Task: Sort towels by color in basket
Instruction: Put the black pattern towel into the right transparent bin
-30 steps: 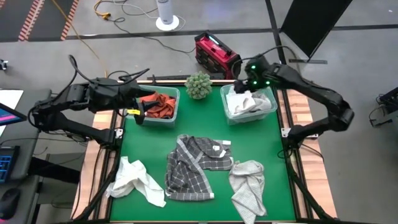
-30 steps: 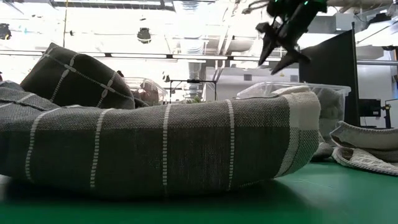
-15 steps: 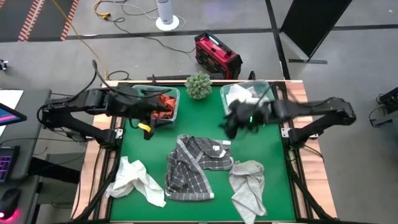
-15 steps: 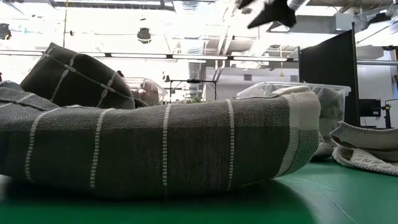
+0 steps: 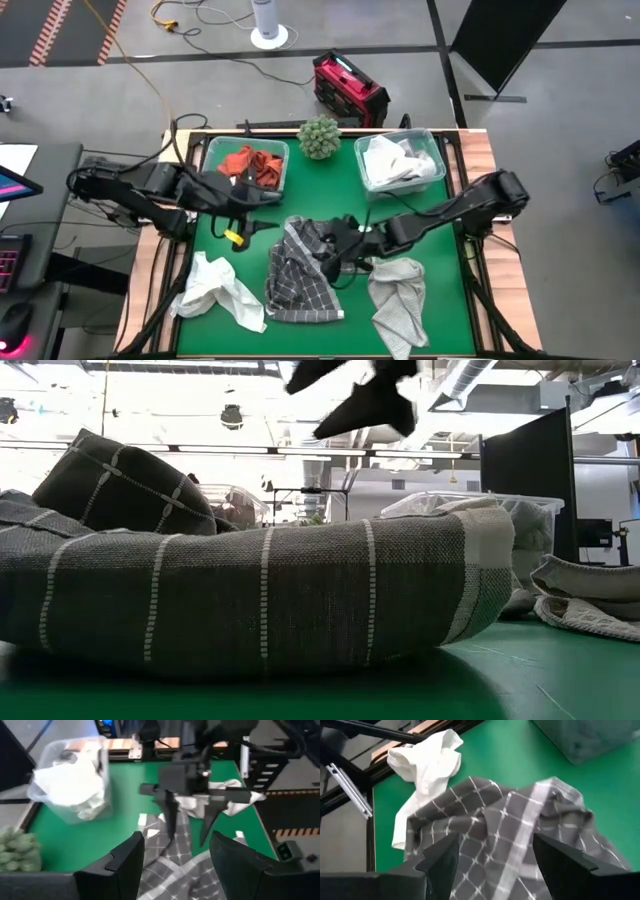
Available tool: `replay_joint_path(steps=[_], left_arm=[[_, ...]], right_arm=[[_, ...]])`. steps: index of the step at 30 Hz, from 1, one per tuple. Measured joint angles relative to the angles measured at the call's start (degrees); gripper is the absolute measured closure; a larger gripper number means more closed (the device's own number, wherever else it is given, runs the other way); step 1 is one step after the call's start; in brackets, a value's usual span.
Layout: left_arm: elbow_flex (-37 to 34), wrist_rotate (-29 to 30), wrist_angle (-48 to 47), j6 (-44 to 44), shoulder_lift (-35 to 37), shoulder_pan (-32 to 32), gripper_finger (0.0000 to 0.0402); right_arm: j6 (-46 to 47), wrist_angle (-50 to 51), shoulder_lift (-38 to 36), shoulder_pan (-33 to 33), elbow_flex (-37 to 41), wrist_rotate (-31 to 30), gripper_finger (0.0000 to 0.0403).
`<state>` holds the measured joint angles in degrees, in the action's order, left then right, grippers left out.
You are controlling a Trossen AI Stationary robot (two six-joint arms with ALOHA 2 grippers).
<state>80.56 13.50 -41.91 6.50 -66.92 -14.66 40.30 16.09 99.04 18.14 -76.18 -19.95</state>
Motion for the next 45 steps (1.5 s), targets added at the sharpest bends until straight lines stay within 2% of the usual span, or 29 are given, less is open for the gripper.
replay_joint_path(steps=[6, 10, 18, 25, 27, 30, 36, 41, 45], left_arm=[[-11.48, 0.84, 7.06, 7.65, 5.01, -3.16, 0.0189], [-16.53, 3.07, 9.11, 14.19, 8.84, -5.26, 0.0189], [-18.12, 10.81, 5.8, 22.27, 15.4, -8.58, 0.0189], [-18.12, 11.23, 3.28, 28.0, 19.72, -8.96, 0.0189], [-18.12, 11.23, 2.57, 29.0, 20.46, -8.96, 0.0189], [-18.12, 11.23, 2.25, 29.72, 21.43, -8.96, 0.0189], [-18.12, 11.23, 2.23, 29.66, 22.05, -8.96, 0.0189], [-18.12, 11.3, 1.22, 29.46, 22.23, -8.96, 0.0189], [-18.12, 11.41, 0.04, 29.24, 22.21, -8.94, 0.0189]], right_arm=[[-6.81, -0.03, 6.71, -2.07, -6.94, 5.68, 0.0122], [-10.53, 0.17, 11.27, -3.51, -9.97, 8.23, 0.0122], [-19.97, -0.98, 19.41, -5.61, -13.93, 8.22, 0.0122], [-24.86, -4.29, 24.55, -5.59, -15.05, 8.26, 0.013], [-26.67, -5.57, 25.55, -5.59, -15.28, 8.43, 0.015], [-27.74, -6.51, 26.8, -5.59, -15.39, 10.71, 0.0203], [-25.6, -2.15, 26.59, -6.82, -15.3, 16.73, 0.0376], [-25.59, -2.13, 23.92, -7.95, -15.96, 17.07, 0.0387], [-26.78, -1.29, 18.75, -8.71, -17.99, 16.92, 0.0387]])
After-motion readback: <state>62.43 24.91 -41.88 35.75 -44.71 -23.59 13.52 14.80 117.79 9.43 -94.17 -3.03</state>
